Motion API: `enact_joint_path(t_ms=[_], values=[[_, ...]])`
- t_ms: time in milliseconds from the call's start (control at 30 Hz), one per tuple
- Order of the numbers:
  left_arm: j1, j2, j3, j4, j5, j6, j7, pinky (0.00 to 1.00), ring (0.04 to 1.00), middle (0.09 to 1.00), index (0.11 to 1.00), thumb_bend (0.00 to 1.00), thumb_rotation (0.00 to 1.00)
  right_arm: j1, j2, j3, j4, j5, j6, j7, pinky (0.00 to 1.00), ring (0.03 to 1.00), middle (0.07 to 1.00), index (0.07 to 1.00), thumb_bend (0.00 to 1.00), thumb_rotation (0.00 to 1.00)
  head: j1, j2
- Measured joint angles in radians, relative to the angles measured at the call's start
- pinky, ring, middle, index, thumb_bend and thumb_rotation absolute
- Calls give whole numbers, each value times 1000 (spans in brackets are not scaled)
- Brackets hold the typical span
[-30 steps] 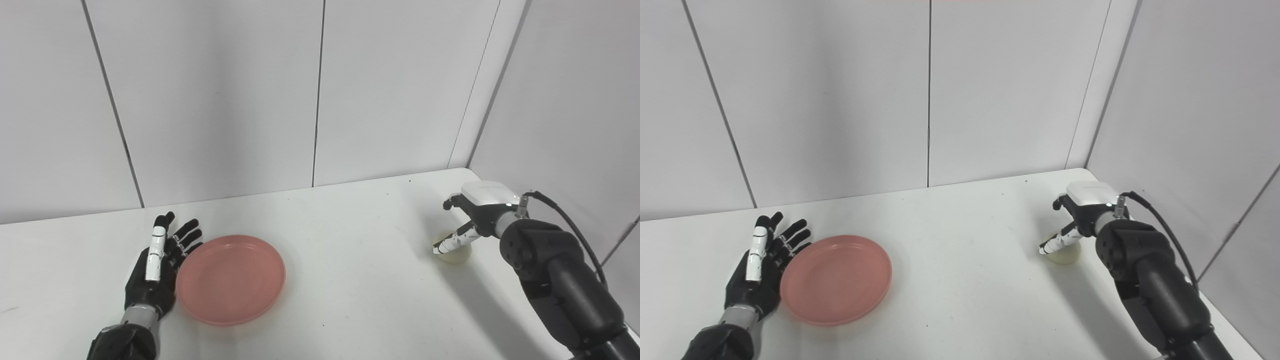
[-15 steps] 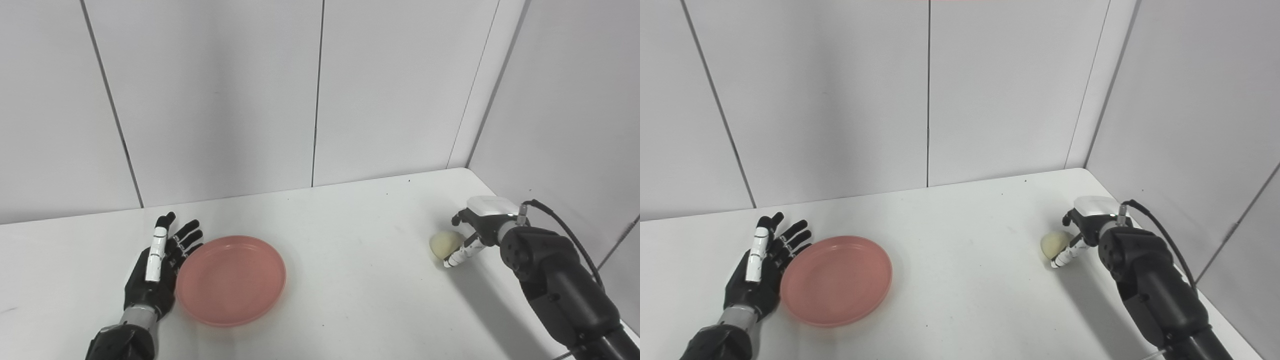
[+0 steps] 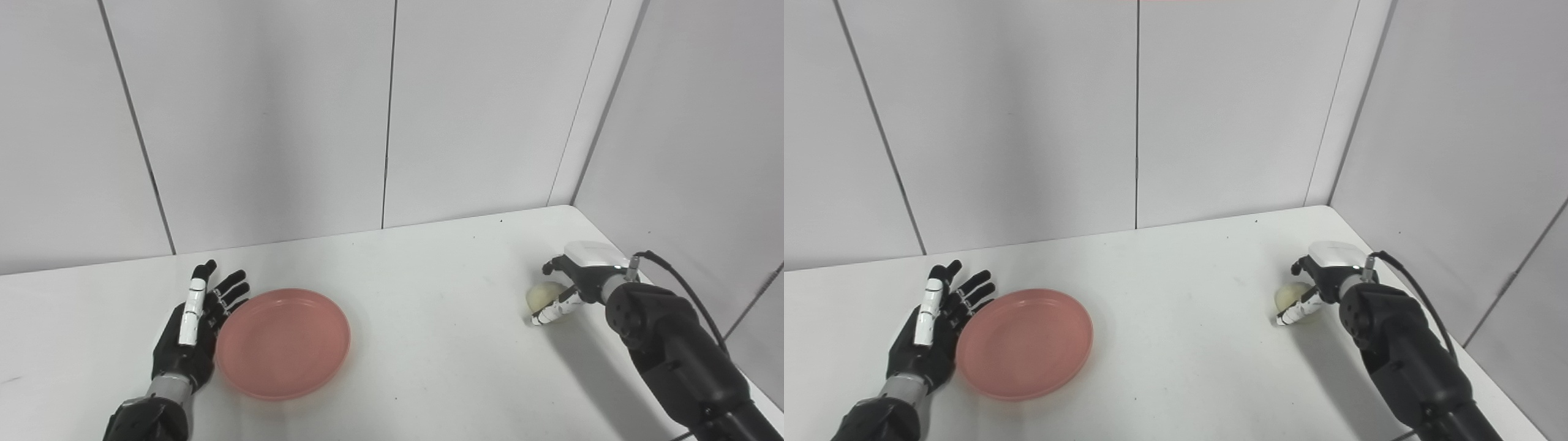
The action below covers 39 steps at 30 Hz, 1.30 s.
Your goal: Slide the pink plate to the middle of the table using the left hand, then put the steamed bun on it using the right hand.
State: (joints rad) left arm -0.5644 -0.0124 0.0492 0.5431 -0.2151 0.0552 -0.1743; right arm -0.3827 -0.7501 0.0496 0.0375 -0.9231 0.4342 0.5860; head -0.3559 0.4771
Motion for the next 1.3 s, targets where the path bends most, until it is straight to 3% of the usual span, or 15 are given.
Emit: enact_joint_path(t_ms=[200,967,1133,1300], values=[[0,1,-1,-1,3,1,0,813,849,845,1000,672,881,11,1,21,40,5,-8,-90,620,780,829,761,1000,459,0,3],[-1,9,-21,4,6,1,-22,803,834,823,1000,639,905,14,-1,49,48,14,14,-87,633,804,852,759,1000,455,5,9],[-1,9,-21,2,6,5,-22,795,830,816,1000,643,900,15,-1,50,36,15,22,-73,548,673,750,734,1000,434,6,9],[-8,8,-22,13,6,5,-24,789,827,808,1000,642,896,16,0,48,16,10,23,-48,319,394,494,683,937,287,8,9]])
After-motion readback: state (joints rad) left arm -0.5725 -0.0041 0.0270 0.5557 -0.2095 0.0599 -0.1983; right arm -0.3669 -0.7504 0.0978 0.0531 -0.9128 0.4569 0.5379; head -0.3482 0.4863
